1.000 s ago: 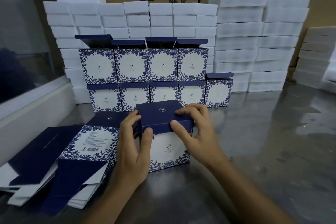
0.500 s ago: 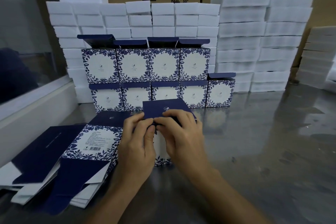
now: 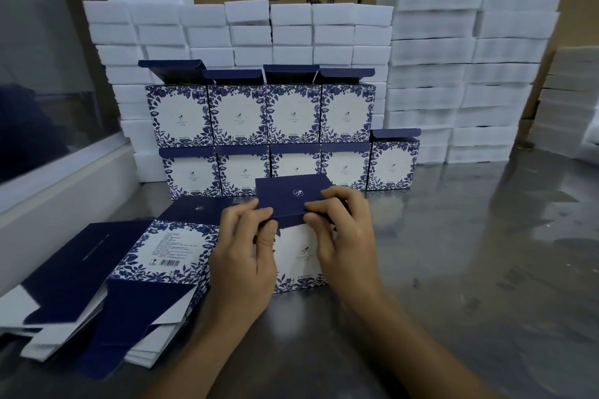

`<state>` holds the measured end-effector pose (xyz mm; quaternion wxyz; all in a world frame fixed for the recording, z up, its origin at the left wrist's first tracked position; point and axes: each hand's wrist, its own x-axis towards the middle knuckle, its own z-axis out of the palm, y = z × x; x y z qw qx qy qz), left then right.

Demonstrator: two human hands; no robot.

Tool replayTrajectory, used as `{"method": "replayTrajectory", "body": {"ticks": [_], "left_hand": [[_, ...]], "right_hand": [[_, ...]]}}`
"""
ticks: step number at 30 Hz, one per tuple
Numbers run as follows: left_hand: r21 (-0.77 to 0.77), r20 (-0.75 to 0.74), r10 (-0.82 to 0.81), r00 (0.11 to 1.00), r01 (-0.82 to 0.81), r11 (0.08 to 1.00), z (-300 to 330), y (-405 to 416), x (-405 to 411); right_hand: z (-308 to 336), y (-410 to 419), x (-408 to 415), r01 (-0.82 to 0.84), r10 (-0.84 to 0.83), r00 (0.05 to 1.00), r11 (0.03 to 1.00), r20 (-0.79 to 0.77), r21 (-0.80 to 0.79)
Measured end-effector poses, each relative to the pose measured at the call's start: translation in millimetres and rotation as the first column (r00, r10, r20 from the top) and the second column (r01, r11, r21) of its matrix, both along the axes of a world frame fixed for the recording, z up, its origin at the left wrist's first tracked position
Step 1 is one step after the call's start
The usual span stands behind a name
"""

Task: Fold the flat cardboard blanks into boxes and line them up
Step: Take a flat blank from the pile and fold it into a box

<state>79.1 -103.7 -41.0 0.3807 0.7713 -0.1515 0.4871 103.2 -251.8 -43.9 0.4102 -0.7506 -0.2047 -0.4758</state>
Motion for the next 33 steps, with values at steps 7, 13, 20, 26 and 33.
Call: {"method": "replayTrajectory", "body": {"ticks": [7, 13, 20, 26, 33], "left_hand": [[0.012, -0.024, -0.007, 1.000, 0.007, 1.000, -4.9, 5.9, 3.2], [0.022, -0.066, -0.071, 0.995, 0.073, 0.997, -13.0, 4.4, 2.0], [-0.026, -0.156, -0.242, 0.958, 0.241, 0.970, -12.8, -1.2, 0.1], [0.166, -0.261, -0.131, 0.956, 0.179, 0.970, -11.6, 13.1, 5.8], [0.570, -0.570, 0.559, 0.602, -0.200, 0.797, -22.1, 42.3, 19.6]], "right_hand": [[-5.1, -10.6, -0.1, -0.065, 0.097, 0.980, 0.982, -0.173, 0.177], [-5.2, -6.2, 0.5, 0.034, 0.014, 0.981, 0.970, -0.194, 0.240], [-18.9, 17.5, -14.6, 0.081, -0.062, 0.887, 0.996, -0.458, 0.024], [-14.8, 0.0, -3.8, 0.122, -0.083, 0.896, 0.991, -0.436, 0.062], [12.4, -63.2, 17.2, 0.265, -0.233, 0.962, 0.923, -0.145, 0.279]]}}
